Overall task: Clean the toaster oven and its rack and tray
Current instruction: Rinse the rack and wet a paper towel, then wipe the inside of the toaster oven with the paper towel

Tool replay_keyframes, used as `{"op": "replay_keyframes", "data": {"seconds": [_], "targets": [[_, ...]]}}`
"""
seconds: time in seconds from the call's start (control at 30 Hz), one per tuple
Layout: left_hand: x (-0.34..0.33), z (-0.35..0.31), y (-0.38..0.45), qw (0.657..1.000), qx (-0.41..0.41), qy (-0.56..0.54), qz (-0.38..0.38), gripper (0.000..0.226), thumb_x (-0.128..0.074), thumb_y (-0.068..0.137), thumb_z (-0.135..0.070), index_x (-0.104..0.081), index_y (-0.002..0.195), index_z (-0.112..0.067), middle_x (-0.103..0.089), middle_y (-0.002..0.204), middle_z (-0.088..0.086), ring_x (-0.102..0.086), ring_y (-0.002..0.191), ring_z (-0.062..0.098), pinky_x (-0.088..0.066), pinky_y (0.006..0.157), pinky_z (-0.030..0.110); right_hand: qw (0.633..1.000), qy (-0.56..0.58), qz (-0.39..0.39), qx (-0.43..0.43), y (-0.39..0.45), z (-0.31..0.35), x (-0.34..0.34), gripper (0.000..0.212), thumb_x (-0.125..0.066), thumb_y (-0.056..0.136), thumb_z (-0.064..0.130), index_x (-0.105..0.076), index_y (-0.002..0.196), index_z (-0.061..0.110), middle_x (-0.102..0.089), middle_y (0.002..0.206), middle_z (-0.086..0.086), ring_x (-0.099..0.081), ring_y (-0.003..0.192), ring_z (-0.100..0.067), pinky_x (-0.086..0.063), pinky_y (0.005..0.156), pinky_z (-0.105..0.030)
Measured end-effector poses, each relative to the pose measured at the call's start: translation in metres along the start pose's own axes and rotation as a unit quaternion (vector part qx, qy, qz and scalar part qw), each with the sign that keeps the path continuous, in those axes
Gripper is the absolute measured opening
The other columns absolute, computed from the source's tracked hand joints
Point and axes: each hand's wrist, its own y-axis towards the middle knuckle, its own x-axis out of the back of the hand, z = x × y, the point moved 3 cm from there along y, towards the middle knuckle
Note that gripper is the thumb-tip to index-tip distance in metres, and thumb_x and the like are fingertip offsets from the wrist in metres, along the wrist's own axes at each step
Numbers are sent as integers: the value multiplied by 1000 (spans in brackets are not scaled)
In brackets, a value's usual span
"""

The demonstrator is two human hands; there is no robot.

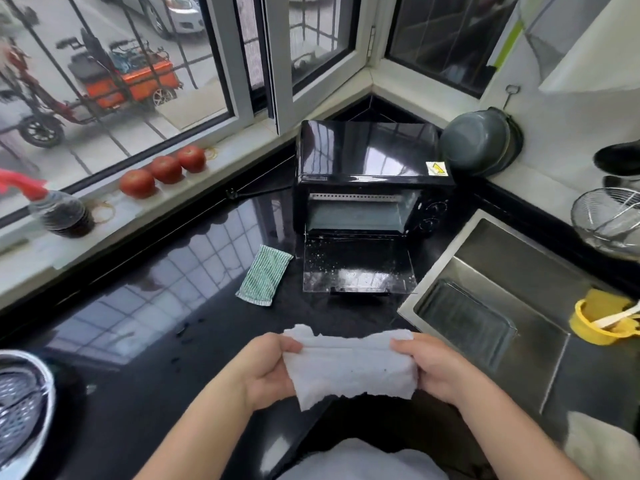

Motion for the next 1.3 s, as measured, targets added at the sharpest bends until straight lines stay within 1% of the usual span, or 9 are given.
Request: {"op": "replay_keyframes", "data": {"seconds": [0.23, 0.4, 0.57, 0.67, 0.73, 0.83, 0.9, 1.07, 1.3], "targets": [[-59, -17, 22, 989, -104, 69, -73, 28, -48, 103, -7, -59, 127, 2, -75, 109, 25, -74, 101, 42, -55, 95, 64, 981, -104, -31, 164, -4, 52, 14, 30, -42, 105, 32, -64, 124, 25, -71, 114, 8, -66, 109, -14, -49, 101, -42], [-157, -30, 28, 982, -151, 114, 16, 47, -56, 101, -44, -70, 106, 0, -75, 95, 13, -75, 93, 26, -58, 88, 39, 909, -248, 154, 298, -8, 76, -27, 53, -49, 101, 47, -26, 148, 46, -19, 155, 31, -17, 144, 6, -21, 119, -28], [-180, -59, 38, 974, -147, 125, 116, 54, -58, 96, -50, -60, 137, -14, -63, 125, 4, -61, 117, 18, -38, 109, 35, 911, -221, -17, 347, 25, 101, 30, 17, -48, 97, 7, -63, 101, 15, -65, 91, 6, -59, 78, -3, -53, 81, -47], [-174, -64, 52, 948, -152, 278, 32, 45, -70, 96, -36, -61, 139, -25, -69, 133, -5, -65, 123, 15, -47, 112, 40, 972, 10, 34, 232, 46, 99, 64, 38, -39, 91, -8, -68, 101, 14, -70, 98, -10, -68, 83, -23, -57, 76, -48], [-154, -76, 65, 901, -226, 351, -120, 40, -65, 100, -25, -59, 140, -23, -71, 125, -6, -69, 114, 16, -55, 102, 41, 963, 214, 77, 148, 58, 100, 89, 42, -37, 83, -13, -67, 103, 9, -64, 102, -18, -65, 78, -25, -55, 63, -37], [-123, -105, 71, 741, -362, 460, -329, 55, -70, 96, -25, -50, 147, -19, -58, 139, 3, -61, 114, 19, -49, 106, 41, 935, 317, 93, 129, 57, 118, 131, 31, -44, 62, -12, -66, 74, 8, -53, 68, -9, -50, 51, -17, -39, 48, -23], [-121, -133, 70, 631, -422, 532, -375, 73, -75, 92, -25, -40, 154, -14, -39, 154, 12, -49, 126, 22, -35, 114, 34, 922, 341, 100, 153, 61, 134, 151, 23, -45, 66, -7, -54, 70, 13, -37, 60, 0, -35, 44, -9, -32, 44, -21], [-140, -232, 95, 333, -406, 757, -389, 105, -81, 83, -44, -17, 164, -26, -13, 169, 19, -14, 155, 41, -23, 125, 54, 936, 288, -51, 197, 96, 147, 177, 25, -44, 94, -6, -60, 110, 4, -71, 88, -9, -70, 74, -19, -50, 59, -23], [-138, -273, 122, 277, -421, 800, -326, 88, -67, 91, -8, -23, 163, -32, -34, 165, 12, -32, 150, 41, -49, 108, 56, 949, 263, -23, 175, 85, 129, 169, 35, -38, 68, -20, -48, 90, 5, -46, 72, -16, -30, 55, -12, -16, 54, -26]]}}
